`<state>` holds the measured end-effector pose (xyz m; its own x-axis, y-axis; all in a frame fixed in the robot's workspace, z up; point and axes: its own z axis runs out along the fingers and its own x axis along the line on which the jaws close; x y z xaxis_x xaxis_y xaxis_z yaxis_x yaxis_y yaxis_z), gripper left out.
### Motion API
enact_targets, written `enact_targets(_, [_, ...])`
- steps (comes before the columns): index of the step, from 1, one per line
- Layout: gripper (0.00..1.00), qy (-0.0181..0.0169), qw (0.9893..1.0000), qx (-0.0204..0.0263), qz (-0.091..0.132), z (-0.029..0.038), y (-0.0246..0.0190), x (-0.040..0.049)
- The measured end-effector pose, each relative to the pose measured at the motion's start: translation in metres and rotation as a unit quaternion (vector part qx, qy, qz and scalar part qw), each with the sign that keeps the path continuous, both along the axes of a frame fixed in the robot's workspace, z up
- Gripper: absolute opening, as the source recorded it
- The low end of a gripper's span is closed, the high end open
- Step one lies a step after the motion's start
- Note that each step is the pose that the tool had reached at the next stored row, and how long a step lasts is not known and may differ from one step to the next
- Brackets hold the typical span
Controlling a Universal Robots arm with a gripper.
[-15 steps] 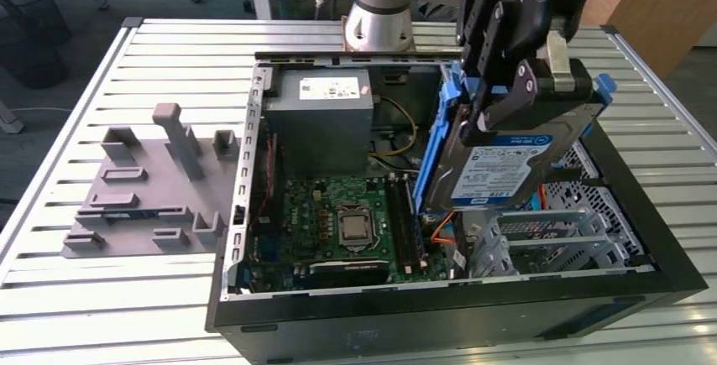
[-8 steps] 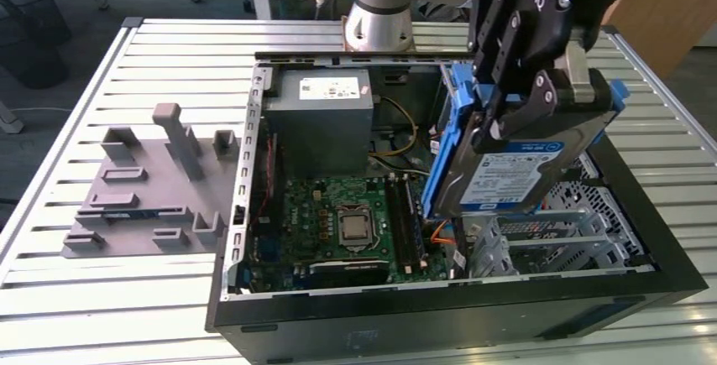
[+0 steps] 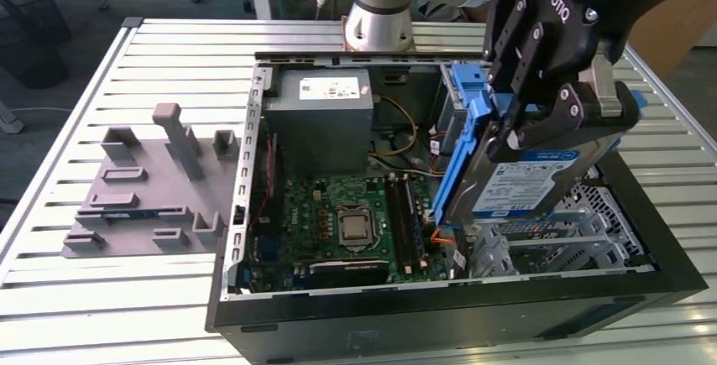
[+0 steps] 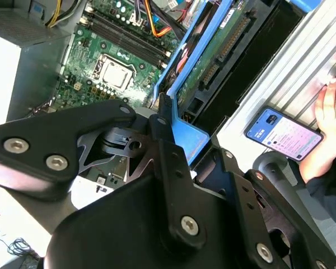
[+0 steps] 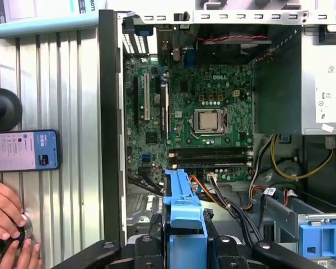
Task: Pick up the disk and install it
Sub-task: 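Insert the disk into the insertion slot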
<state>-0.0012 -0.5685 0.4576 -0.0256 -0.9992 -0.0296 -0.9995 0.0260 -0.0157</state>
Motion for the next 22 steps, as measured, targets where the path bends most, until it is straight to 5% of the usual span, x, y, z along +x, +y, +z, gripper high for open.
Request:
enact_targets(16, [0.36, 0.0000, 1.0000, -0.0005, 0.000, -0.0008, -0.0024, 0.0049])
enact_targets(22, [0.36, 0.0001, 1.0000, -0.0008, 0.000, -0.0013, -0.0027, 0.0150])
